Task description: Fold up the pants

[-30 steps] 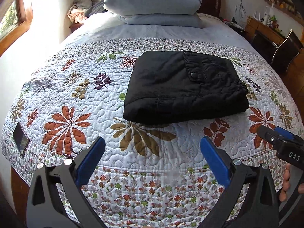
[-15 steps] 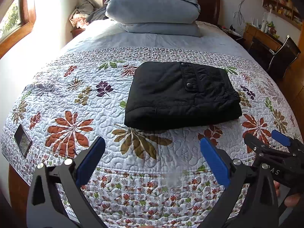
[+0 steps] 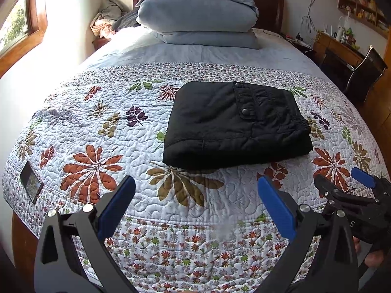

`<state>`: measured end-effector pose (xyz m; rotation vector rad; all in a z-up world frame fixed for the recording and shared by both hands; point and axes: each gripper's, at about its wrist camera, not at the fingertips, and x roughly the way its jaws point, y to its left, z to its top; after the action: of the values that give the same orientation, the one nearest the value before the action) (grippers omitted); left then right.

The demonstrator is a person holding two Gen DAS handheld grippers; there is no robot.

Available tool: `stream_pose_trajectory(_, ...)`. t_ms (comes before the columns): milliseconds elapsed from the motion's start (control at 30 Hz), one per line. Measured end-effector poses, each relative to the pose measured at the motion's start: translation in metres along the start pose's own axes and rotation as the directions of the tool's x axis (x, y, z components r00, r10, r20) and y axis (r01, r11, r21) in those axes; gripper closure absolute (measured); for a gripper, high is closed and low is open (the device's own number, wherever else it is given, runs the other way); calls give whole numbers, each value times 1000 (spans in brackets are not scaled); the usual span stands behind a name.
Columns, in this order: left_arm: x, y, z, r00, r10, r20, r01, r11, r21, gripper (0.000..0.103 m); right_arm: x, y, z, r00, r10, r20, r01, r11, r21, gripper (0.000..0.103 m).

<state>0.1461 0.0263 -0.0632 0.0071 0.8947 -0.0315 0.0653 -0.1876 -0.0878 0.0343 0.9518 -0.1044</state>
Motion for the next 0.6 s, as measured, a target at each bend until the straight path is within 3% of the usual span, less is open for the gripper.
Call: stream_pose_trajectory(600,13,7,-6,999,16,-30,-16,1000,-10,3,-8,4,3,999,26,21,-26,999,-31,4)
